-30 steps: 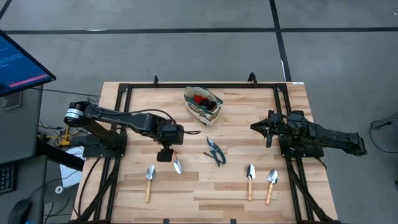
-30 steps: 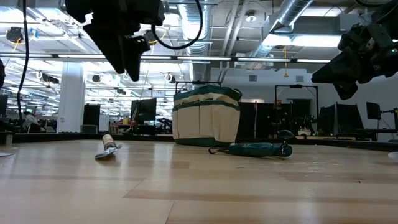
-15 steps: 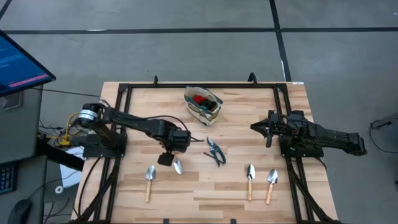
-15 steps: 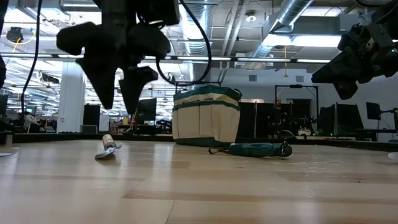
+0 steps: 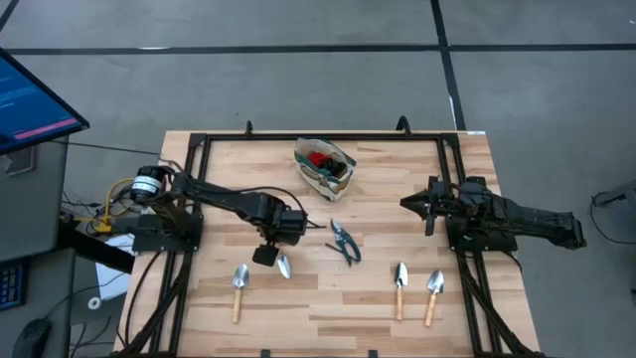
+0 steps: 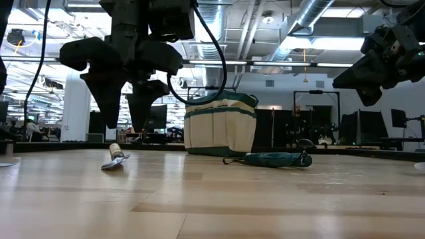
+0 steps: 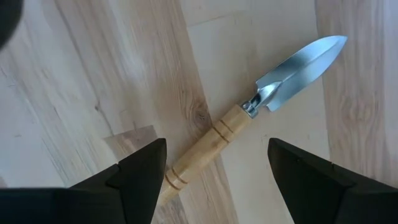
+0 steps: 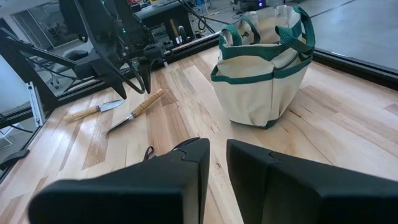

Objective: Pick & Place Garden tools in Gardening bag
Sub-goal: Put the brown trowel into the gardening bag

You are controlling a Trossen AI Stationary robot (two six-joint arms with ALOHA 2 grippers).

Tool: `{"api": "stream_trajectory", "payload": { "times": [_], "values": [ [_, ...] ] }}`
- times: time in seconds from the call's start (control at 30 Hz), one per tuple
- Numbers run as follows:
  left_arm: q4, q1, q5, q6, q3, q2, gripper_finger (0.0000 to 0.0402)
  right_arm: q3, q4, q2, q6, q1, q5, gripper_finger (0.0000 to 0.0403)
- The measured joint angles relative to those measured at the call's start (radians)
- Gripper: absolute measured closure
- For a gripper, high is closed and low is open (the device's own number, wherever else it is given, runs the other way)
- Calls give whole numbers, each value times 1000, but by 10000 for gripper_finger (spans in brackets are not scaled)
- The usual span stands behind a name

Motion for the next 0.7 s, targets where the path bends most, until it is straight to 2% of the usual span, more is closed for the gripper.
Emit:
{"api": "stream_trajectory", "payload": {
  "times": [0.2, 0.43, 0.7],
  "values": [
    [1, 0, -7, -29, 0, -15, 121, 0, 0, 0, 0, 0, 0, 352],
    [9, 0, -12, -69, 0, -89, 121, 0, 0, 0, 0, 0, 0, 352],
    [57, 0, -106, -146, 0, -223, 121, 0, 0, 0, 0, 0, 0, 352]
  ]
}}
